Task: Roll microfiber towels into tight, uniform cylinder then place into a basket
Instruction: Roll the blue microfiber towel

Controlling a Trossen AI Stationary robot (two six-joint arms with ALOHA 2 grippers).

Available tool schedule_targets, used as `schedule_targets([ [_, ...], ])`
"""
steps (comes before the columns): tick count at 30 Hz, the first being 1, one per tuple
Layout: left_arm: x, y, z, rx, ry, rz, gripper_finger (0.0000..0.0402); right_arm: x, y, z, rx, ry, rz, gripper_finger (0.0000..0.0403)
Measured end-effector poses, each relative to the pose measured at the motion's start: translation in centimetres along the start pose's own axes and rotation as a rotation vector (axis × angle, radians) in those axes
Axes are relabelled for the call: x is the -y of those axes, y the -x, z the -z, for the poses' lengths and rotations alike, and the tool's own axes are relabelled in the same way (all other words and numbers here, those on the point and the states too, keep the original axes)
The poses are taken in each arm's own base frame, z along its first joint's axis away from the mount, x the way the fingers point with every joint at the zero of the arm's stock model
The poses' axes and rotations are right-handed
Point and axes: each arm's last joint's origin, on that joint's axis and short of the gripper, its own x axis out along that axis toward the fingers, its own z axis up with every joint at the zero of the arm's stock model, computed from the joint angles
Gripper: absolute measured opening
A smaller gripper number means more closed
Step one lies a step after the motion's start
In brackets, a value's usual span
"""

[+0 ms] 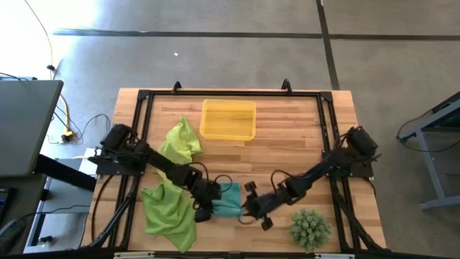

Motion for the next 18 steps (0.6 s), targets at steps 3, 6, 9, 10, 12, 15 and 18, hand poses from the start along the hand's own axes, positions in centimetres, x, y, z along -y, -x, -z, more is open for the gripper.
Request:
schedule_targets([
  [3, -0.8, 0.3, -0.6, 0.016, 0.073, -0.008, 0.0004, -1.1, 0.2, -0.5, 0.036, 0.115, 0.040, 0.0122],
  [6, -1.5, 0.6, -1.1, 0.037, 0.118, -0.022, 0.0004, -1.5, 0.4, -0.6, 0.034, 0.172, 0.084, 0.0122],
  [9, -1.9, 0.7, -1.3, 0.047, 0.131, -0.027, 0.0004, -1.3, 0.2, -0.3, 0.015, 0.174, 0.094, 0.0122],
  [10, -1.9, 0.8, -1.4, 0.048, 0.135, -0.028, 0.0004, -1.2, 0.0, -0.1, 0.007, 0.174, 0.096, 0.0122],
  [12, -2.0, 0.8, -1.4, 0.053, 0.136, -0.034, 0.0004, -1.1, -0.5, 0.4, -0.016, 0.173, 0.098, 0.0122],
  [15, -2.0, 0.8, -1.5, 0.066, 0.136, -0.047, 0.0004, -0.8, -1.2, 1.2, -0.049, 0.162, 0.103, 0.0122],
  [18, -2.0, 0.8, -1.5, 0.069, 0.135, -0.051, 0.0004, -0.5, -1.8, 1.9, -0.082, 0.160, 0.113, 0.0122],
])
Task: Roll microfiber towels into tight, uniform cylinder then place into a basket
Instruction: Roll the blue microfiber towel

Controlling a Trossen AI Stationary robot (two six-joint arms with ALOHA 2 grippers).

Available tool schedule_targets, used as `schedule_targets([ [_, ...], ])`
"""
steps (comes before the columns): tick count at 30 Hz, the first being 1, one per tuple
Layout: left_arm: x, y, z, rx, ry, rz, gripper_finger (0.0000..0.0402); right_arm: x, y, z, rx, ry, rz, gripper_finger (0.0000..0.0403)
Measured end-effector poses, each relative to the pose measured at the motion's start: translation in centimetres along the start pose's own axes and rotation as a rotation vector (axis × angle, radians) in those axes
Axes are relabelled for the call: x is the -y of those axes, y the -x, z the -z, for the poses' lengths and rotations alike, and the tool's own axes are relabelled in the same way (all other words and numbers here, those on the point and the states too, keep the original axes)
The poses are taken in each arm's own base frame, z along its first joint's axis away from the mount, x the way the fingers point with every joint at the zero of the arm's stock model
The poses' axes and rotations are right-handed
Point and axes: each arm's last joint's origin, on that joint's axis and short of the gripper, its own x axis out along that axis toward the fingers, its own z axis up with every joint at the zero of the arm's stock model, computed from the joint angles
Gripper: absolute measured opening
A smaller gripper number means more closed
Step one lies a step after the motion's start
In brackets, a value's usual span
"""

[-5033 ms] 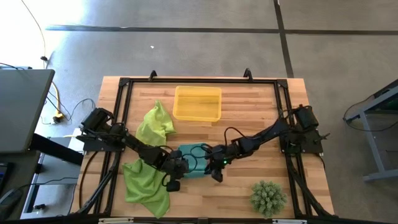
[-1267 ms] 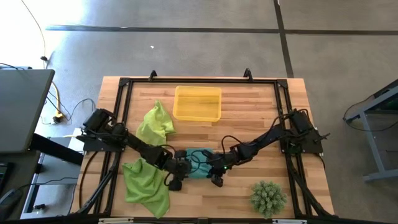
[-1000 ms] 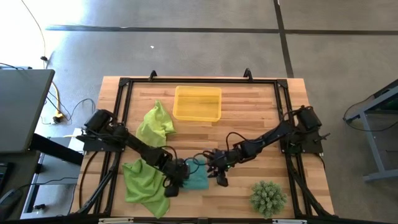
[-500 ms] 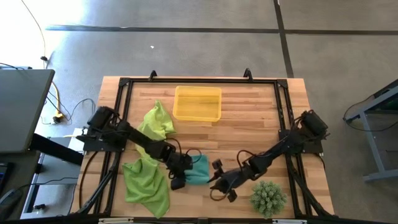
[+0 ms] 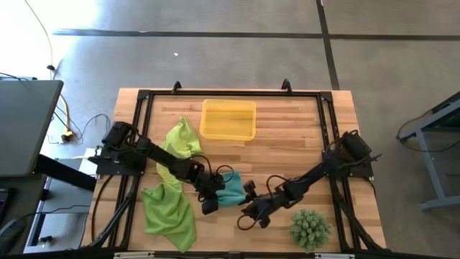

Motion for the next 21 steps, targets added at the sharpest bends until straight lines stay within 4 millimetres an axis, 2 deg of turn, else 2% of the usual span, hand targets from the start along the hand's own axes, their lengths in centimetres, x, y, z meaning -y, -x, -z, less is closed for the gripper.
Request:
schedule_targets([
  [5, 0.0, 0.0, 0.0, 0.001, 0.000, -0.001, 0.0004, 0.5, -0.3, 0.3, -0.030, -0.004, 0.075, 0.0122],
  [14, 0.0, 0.0, -0.1, 0.011, -0.008, -0.004, 0.0008, 2.2, -0.7, 1.5, -0.120, -0.018, 0.098, 0.0122],
  [21, 0.0, 0.0, -0.1, 0.015, -0.009, -0.007, 0.0009, 3.7, -1.0, 2.2, -0.144, -0.077, 0.049, 0.0122],
])
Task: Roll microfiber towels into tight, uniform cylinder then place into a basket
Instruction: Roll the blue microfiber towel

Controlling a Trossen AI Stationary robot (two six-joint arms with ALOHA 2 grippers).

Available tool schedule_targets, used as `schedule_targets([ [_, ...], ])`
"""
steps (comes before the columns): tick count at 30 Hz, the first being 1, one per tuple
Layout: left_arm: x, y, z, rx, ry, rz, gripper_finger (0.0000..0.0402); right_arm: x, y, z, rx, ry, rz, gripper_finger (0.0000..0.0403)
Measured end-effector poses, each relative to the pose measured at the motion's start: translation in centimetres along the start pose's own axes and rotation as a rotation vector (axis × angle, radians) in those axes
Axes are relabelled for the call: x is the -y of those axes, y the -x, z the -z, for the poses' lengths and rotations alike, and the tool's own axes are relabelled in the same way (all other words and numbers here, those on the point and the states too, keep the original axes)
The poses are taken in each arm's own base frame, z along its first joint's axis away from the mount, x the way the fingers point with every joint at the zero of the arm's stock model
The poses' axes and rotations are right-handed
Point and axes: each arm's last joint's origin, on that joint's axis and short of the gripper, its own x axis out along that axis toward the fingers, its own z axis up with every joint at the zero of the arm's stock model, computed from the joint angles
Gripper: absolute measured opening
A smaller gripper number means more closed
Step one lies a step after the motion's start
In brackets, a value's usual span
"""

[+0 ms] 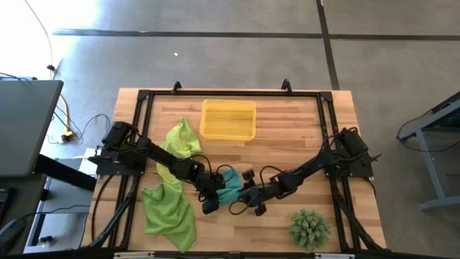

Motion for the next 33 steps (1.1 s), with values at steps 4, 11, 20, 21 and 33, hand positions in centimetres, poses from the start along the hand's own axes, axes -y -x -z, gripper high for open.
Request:
schedule_targets([
  [4, 0.0, 0.0, 0.0, -0.001, -0.032, 0.001, 0.0010, 0.7, -0.2, 0.2, -0.013, -0.136, -0.017, 0.0122],
  [11, 0.2, 1.1, 0.0, 0.007, -0.102, -0.023, 0.0010, 1.4, -0.3, 0.8, -0.074, -0.347, -0.026, 0.0109],
  [20, 0.6, 3.5, 0.7, -0.023, -0.158, -0.114, 0.0038, 1.7, -0.3, 1.1, -0.116, -0.506, -0.111, 0.0009],
  [21, 0.8, 3.6, 0.8, -0.026, -0.174, -0.112, 0.0044, 1.8, -0.4, 1.2, -0.118, -0.536, -0.123, 0.0011],
  [33, 4.6, 3.1, 2.8, 0.053, -0.562, -0.092, 0.0100, 4.2, -1.0, 1.6, -0.158, -0.929, -0.387, 0.0005],
])
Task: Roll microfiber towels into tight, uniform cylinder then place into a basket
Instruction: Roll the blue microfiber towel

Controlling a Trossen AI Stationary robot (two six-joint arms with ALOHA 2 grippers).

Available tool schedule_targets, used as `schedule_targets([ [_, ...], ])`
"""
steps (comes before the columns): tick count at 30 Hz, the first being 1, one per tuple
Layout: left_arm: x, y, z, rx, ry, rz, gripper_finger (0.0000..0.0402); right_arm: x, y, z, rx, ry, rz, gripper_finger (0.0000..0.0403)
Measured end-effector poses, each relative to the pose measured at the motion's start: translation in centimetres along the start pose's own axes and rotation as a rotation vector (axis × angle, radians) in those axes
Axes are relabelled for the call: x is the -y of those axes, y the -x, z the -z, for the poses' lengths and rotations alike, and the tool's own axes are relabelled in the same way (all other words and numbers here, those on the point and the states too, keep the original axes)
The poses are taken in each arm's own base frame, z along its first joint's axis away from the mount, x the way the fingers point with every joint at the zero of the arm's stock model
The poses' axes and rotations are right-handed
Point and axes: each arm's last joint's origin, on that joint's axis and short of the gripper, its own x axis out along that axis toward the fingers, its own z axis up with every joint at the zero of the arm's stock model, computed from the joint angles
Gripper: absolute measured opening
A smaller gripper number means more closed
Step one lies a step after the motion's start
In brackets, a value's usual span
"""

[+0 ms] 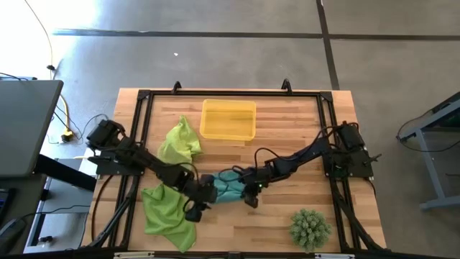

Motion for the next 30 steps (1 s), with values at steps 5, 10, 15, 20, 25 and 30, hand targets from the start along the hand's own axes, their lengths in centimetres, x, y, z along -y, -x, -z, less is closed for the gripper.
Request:
schedule_targets([
  [5, 1.7, -0.1, 0.2, 0.064, -0.191, -0.204, 0.0102, 0.7, 0.2, -0.5, -0.039, -0.144, -0.054, 0.0003],
  [10, 2.2, -1.2, 1.0, 0.045, -0.302, -0.392, 0.0102, 1.1, 0.3, -0.8, -0.037, -0.193, -0.055, 0.0003],
  [15, 2.7, -1.9, 1.5, 0.028, -0.367, -0.422, 0.0102, 1.3, 0.4, -0.9, -0.033, -0.197, -0.053, 0.0004],
  [20, 3.5, -1.4, 2.6, -0.034, -0.372, -0.491, 0.0102, 1.3, 0.4, -0.9, -0.034, -0.199, -0.047, 0.0004],
  [25, 5.1, -0.4, 2.6, 0.046, -0.388, -0.563, 0.0102, 1.4, 0.4, -0.9, -0.032, -0.200, -0.043, 0.0004],
  [30, 6.4, 0.0, 0.9, 0.138, -0.476, -0.545, 0.0102, 1.5, 0.5, -1.0, -0.030, -0.196, -0.041, 0.0005],
])
